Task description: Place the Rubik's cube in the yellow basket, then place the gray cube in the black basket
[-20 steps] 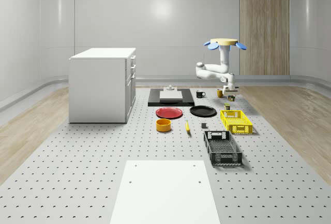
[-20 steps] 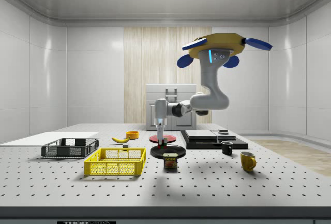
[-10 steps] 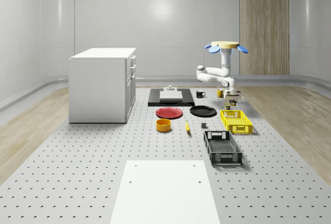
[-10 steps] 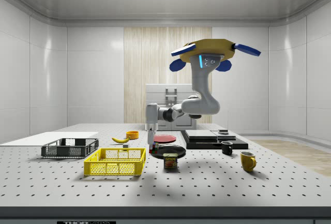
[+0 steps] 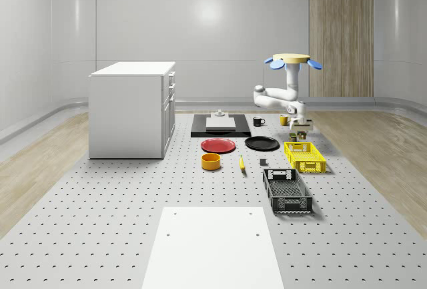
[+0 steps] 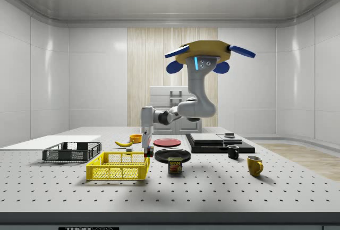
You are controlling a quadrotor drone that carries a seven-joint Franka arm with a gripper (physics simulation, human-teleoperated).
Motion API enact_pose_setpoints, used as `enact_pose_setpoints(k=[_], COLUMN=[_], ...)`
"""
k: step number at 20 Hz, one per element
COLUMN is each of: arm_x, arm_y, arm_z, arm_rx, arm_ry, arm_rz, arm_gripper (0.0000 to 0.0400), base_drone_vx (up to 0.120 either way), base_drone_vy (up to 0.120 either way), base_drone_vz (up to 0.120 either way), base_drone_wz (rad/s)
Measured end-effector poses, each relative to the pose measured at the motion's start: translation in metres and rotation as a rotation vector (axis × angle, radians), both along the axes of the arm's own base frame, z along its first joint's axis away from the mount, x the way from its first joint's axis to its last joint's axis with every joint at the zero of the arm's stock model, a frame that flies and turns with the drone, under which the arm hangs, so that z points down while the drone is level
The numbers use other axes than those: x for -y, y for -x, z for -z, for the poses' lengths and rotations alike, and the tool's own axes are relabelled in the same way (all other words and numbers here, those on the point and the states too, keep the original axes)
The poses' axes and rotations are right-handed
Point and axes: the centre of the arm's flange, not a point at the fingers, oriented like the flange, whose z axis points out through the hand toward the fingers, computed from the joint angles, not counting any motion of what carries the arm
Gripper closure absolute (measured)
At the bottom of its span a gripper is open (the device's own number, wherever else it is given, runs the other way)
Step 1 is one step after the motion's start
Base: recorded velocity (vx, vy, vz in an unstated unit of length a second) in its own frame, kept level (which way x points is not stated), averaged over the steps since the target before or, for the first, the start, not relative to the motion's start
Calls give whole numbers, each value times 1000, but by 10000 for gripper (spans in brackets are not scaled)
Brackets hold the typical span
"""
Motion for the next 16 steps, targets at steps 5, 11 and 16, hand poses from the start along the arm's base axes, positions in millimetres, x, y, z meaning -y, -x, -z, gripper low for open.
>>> enact_pose_setpoints(k=[5, 11, 16], arm_x=[0, 0, 0], arm_y=[0, 0, 0], arm_z=[0, 0, 0], arm_rx=[0, 0, 0], arm_ry=[0, 0, 0], arm_rz=[0, 0, 0], arm_gripper=[77, 77, 77], base_drone_vx=[120, 120, 120], base_drone_vy=[-120, -40, 0], base_drone_vz=[0, 0, 0], base_drone_wz=[0, 0, 0])
